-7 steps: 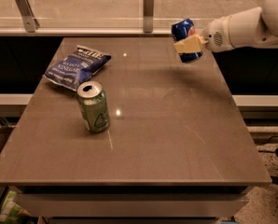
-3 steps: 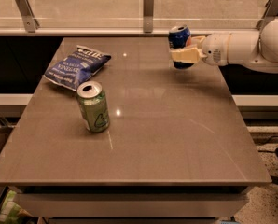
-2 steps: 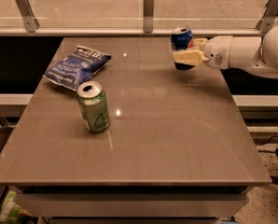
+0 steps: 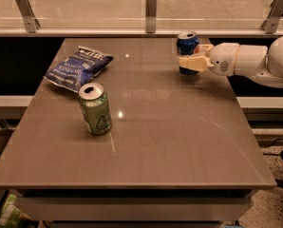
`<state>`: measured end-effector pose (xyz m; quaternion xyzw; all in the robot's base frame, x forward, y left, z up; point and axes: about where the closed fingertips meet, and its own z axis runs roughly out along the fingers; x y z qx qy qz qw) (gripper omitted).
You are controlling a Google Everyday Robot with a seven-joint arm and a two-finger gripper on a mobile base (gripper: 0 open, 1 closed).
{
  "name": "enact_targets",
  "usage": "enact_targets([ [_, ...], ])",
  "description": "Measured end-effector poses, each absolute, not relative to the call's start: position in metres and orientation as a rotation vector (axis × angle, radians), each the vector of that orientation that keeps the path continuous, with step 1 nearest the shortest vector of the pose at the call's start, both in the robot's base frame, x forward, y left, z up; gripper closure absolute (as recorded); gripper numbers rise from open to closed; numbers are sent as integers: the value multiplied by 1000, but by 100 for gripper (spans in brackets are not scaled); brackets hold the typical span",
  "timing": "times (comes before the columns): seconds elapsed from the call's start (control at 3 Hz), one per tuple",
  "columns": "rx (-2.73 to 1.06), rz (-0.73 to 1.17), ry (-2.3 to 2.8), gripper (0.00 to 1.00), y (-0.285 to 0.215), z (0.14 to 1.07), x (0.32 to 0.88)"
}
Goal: Place pepsi can upright
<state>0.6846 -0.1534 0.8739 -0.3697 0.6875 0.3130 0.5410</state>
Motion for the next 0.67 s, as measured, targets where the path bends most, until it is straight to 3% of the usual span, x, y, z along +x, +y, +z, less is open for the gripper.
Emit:
enact_targets([
  [0.67, -850, 789, 1620, 100, -160, 852, 689],
])
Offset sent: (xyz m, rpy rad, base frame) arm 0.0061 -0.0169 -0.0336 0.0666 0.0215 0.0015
